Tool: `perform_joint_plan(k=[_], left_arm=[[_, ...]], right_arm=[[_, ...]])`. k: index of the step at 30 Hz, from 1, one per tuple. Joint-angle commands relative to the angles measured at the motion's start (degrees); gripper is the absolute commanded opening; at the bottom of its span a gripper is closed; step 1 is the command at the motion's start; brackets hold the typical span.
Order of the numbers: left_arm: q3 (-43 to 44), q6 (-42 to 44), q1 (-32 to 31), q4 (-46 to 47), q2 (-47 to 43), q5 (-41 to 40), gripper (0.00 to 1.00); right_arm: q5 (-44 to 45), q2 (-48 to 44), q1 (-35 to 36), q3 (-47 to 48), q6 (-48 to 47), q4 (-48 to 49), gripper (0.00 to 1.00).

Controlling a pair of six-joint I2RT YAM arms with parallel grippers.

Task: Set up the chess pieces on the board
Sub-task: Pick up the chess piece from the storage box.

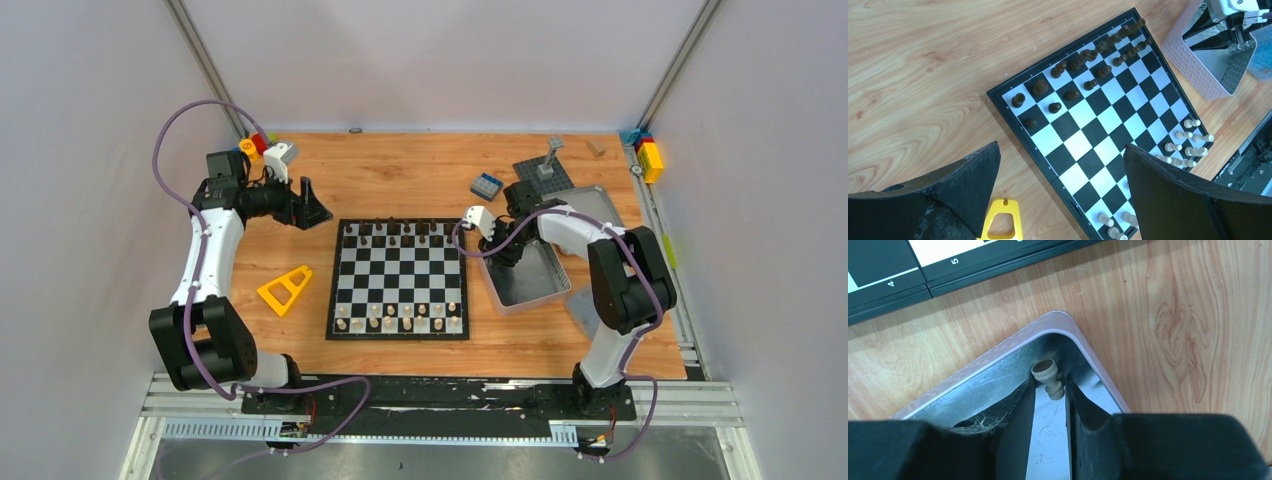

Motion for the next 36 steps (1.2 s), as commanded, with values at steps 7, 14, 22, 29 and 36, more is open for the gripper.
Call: perform_joint_plan(k=[7,14,22,29,36], left_arm=[[1.81,1.19,-0.1,0.68,0.0,1.26,1.0],[1.83,1.08,-0.06,0.71,0.13,1.43,1.0],[1.26,1.05,-0.09,1.54,-0.46,1.35,1.0],[-1.3,3.5,-1.51,3.12,-3.73,3.63,0.99],[-2.19,1.78,-10.27,5.39,-5.59,5.37,0.96]], right_arm=[[0.46,-0.34,-0.41,-2.61,-0.25,-1.49,0.26],[0.69,-0.34,-0.58,-3.03,0.04,-1.49,0.18],[1.24,-1.65,-1.45,-3.25,0.8,-1.8,0.05],[0.74,-6.49,-1.86,-1.8,2.54,-5.4,0.0],[-8.35,-11.42,-1.81,6.41,7.59,-12.19,0.0]])
